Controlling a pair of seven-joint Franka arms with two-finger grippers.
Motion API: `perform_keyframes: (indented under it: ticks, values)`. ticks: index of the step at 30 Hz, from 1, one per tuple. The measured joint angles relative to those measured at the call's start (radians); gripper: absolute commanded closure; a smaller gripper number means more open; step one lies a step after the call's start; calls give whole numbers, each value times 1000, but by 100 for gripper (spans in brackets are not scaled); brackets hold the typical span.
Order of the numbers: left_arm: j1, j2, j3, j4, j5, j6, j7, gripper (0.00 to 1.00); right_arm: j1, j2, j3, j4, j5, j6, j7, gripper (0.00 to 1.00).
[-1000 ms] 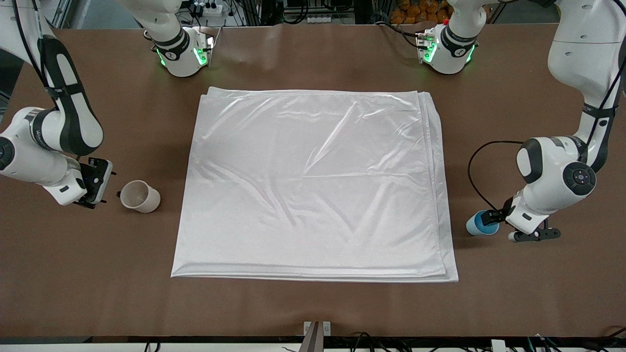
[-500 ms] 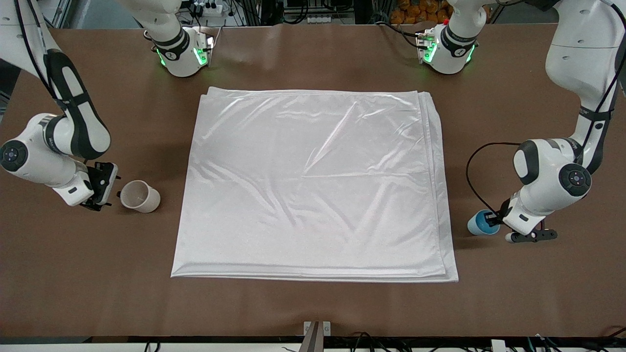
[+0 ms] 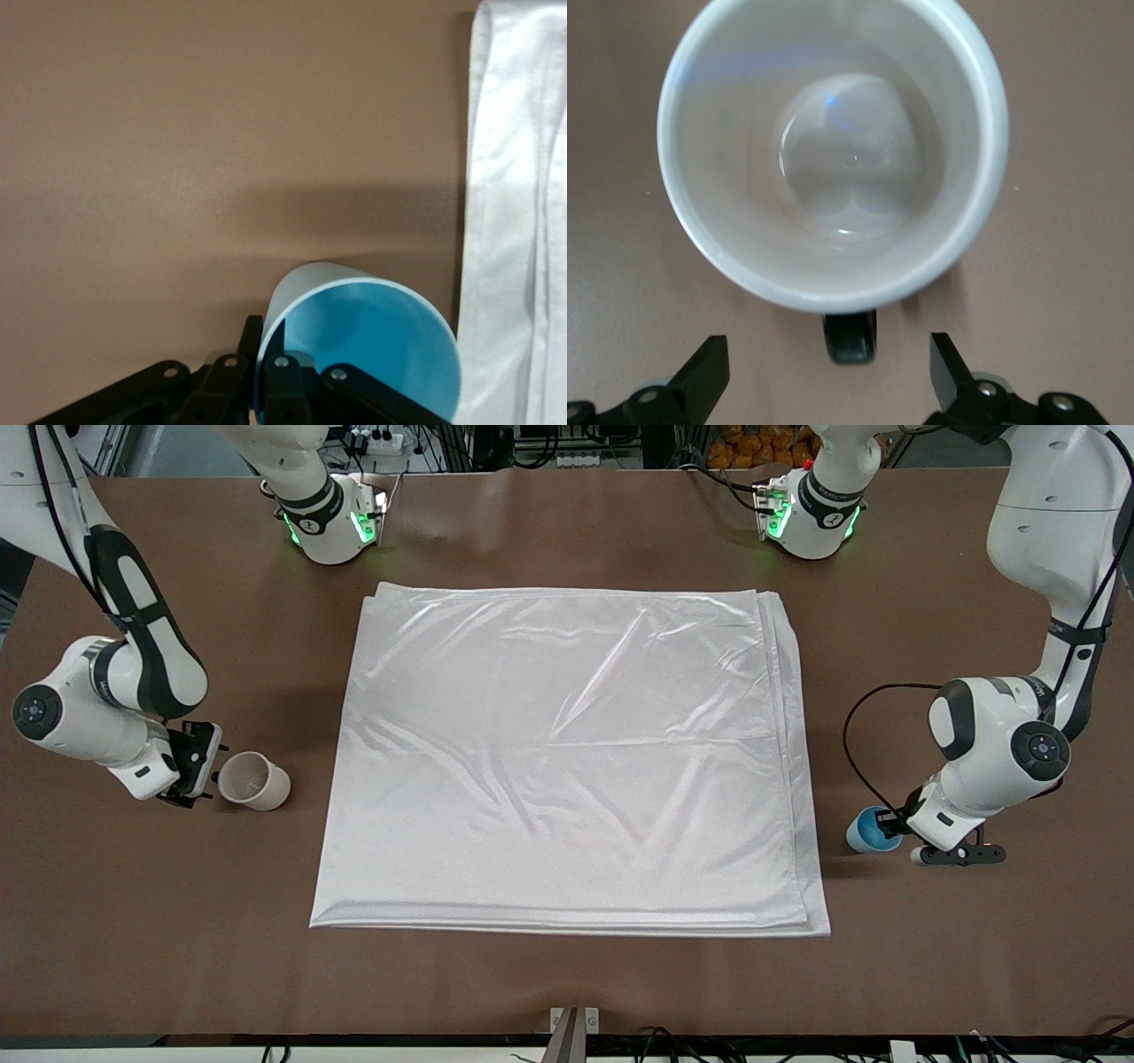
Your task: Place blue cup into white mug on cloth
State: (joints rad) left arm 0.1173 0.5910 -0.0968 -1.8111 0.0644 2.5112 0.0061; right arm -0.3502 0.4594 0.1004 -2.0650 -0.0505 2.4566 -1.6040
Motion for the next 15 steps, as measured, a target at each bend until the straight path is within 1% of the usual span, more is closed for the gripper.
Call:
perform_keyframes:
  ticks: [2,3,4,5,7,10,13,14,15]
  values:
    - [-4,0,-1,4,0,1,12,100,1,1,2,-1,2,0,0,9]
    - [-6,0,-1,7,2,1,15,100,2,2,2,-2,3,0,0,15]
    - [-8,0,-1,10,5,1,18,100,2,3,3,-2,4,0,0,25]
    - [-10,0,-1,13,8,1,19,100,2,3,3,-2,4,0,0,38]
    - [-12,-1,-1,20,13,1,19,100,2,4,4,-2,4,0,0,57]
    - [-15,-3,-1,27,16,1,21,100,2,6,4,-2,4,0,0,79]
    - [-15,-8,-1,30,17,1,23,100,2,6,5,-2,5,0,0,98]
    - [-15,-10,-1,30,17,1,23,100,2,6,5,-2,5,0,0,100]
    - [-15,-12,-1,30,17,0,25,100,2,6,6,-2,5,0,0,100]
